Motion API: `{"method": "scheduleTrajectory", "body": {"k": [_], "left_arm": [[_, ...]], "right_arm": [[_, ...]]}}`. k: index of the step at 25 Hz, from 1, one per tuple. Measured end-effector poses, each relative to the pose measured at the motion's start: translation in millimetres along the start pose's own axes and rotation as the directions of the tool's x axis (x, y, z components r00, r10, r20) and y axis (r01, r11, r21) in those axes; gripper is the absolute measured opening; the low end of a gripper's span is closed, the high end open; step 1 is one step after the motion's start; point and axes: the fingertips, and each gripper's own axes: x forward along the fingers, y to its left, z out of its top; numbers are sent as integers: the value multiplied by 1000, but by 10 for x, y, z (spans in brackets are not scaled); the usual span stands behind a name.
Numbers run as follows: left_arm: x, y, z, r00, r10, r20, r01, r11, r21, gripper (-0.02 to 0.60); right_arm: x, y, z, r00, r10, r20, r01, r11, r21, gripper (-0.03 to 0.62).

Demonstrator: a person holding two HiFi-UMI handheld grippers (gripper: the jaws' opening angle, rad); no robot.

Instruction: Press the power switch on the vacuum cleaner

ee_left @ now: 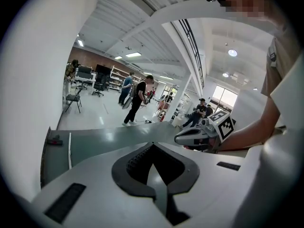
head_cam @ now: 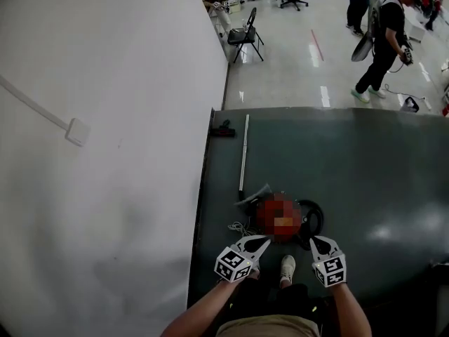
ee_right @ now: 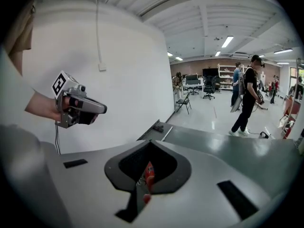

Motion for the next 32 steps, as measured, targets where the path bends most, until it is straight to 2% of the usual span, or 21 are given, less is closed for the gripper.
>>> {"method": "scheduleTrajectory", "body": {"k": [8,14,22,28,32], "left_arm": [[791,668,-642,995,0,-97,0,1000,-2,6],[1307,1112,-1291,980,-3,-198,6,1000,14,6],[1754,1611,-2184,948,23,-317,-29,1000,-12,6],[1984,1812,-2585,936,11,-353,-20,1000,-21,6],[2079,1860,-2775,931,-4,-364,-7,1000,-28,6]], "right_arm": [[1231,-355,-954,985,-25,-168,21,1000,-23,11],[2015,-460,-1765,958,-20,-285,25,1000,14,11],[2874,-521,-2852,894,-26,-447,34,999,9,11],[3301,-584,-3438,843,-46,-535,62,998,12,11],[3502,-627,-3746,832,-77,-550,88,996,-7,9]]}}
